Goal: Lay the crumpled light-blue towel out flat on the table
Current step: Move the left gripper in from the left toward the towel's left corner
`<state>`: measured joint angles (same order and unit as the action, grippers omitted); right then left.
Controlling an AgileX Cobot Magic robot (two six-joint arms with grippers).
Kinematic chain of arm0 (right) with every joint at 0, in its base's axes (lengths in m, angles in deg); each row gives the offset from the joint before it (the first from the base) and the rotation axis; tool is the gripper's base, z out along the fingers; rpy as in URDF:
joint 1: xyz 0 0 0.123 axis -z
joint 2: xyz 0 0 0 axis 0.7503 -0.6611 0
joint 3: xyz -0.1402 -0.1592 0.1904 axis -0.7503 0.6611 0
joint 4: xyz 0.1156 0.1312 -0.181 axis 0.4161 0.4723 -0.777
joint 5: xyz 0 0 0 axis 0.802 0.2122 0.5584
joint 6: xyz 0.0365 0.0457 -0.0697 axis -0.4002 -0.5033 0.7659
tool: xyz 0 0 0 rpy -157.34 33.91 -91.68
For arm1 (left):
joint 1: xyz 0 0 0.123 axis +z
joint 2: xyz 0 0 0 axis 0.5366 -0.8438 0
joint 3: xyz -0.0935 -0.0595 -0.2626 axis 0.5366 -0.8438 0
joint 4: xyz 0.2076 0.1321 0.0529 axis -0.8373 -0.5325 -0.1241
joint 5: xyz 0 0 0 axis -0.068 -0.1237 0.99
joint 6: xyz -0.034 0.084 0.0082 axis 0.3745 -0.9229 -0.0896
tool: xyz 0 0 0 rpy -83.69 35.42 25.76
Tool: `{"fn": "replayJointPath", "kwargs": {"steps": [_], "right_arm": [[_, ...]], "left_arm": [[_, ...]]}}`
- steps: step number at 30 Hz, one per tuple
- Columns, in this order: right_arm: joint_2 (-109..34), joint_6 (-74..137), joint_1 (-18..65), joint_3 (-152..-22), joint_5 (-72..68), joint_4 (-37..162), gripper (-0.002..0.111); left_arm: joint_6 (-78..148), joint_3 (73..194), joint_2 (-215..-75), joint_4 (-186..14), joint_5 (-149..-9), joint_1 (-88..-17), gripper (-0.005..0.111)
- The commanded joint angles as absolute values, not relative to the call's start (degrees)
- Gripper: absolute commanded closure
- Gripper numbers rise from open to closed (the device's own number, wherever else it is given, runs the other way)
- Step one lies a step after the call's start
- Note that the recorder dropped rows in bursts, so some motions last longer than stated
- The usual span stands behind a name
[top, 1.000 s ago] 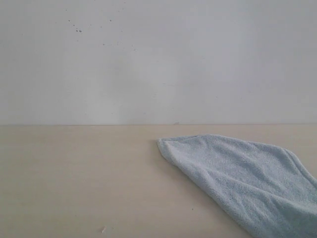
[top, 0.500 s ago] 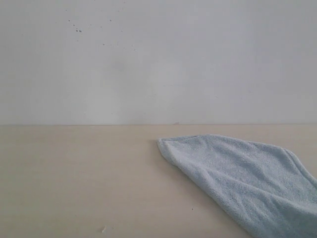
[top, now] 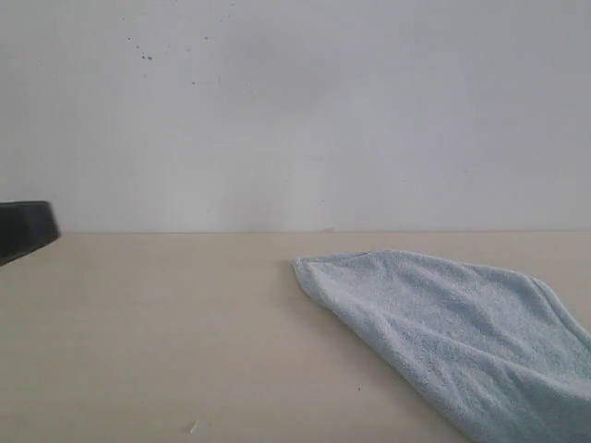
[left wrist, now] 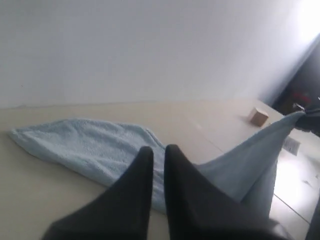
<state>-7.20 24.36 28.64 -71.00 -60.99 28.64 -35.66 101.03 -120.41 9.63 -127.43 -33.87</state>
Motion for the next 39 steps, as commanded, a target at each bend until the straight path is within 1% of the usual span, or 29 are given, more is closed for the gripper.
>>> {"fn": "replayJointPath", "kwargs": {"steps": [1,3,4,5,8,11,13,17,22,25,27,28,29,31,39], "right_arm": [[-7.2,25.8,28.7,-70.8,-60.2,28.9,0.107],[-7.2,26.1,28.7,-69.5,-59.4,28.9,0.107],[-7.2,26.1,28.7,-68.4,-58.7,28.9,0.107],[-7.2,26.1,28.7,-67.1,-57.8,28.9,0.107],[-7.2,25.1,28.7,-62.9,-55.4,28.7,0.107],[-7.2,22.8,28.7,-60.2,-54.4,27.0,0.107],[-7.2,20.2,28.7,-58.6,-56.3,23.6,0.107],[-7.2,18.1,28.7,-55.0,-64.3,14.6,0.107],[-7.2,18.2,28.7,-50.4,-69.4,10.9,0.107],[-7.2,18.2,28.7,-47.3,-68.7,11.0,0.107],[-7.0,18.2,28.7,-46.6,-67.9,11.1,0.107],[-7.0,18.2,28.7,-46.6,-67.6,11.1,0.107],[-7.0,18.3,28.7,-46.6,-67.4,11.1,0.107],[-7.0,18.3,28.7,-46.6,-67.0,11.1,0.107],[-7.0,18.3,28.7,-46.6,-66.2,11.4,0.107]], "left_arm": [[-44.0,110.1,-139.2,10.2,-132.0,-35.0,0.076],[-48.1,114.3,-146.8,10.8,-130.8,-37.1,0.061],[-49.8,116.9,-150.9,10.9,-130.2,-38.5,0.056],[-50.7,119.0,-154.9,10.9,-129.8,-39.7,0.054],[-53.7,127.8,-165.4,10.7,-127.2,-45.2,0.054],[-57.1,136.2,-174.7,10.5,-121.6,-50.5,0.055],[-58.7,142.4,-180.8,10.5,-117.8,-53.8,0.055],[-58.9,154.7,-191.5,10.4,-115.0,-58.4,0.055],[-58.7,169.0,-203.1,8.7,-109.8,-63.2,0.055],[-58.7,176.2,-209.3,6.2,-105.8,-65.6,0.057],[-58.8,178.6,-211.1,6.5,-96.6,-67.0,0.063],[-59.7,179.2,-211.6,5.9,-92.7,-67.3,0.069],[-60.4,179.3,-211.6,5.4,-91.5,-67.5,0.075],[-62.4,179.3,-211.7,4.1,-91.9,-67.2,0.082],[-56.9,179.3,-211.1,1.7,-99.7,-65.8,0.083]]}}
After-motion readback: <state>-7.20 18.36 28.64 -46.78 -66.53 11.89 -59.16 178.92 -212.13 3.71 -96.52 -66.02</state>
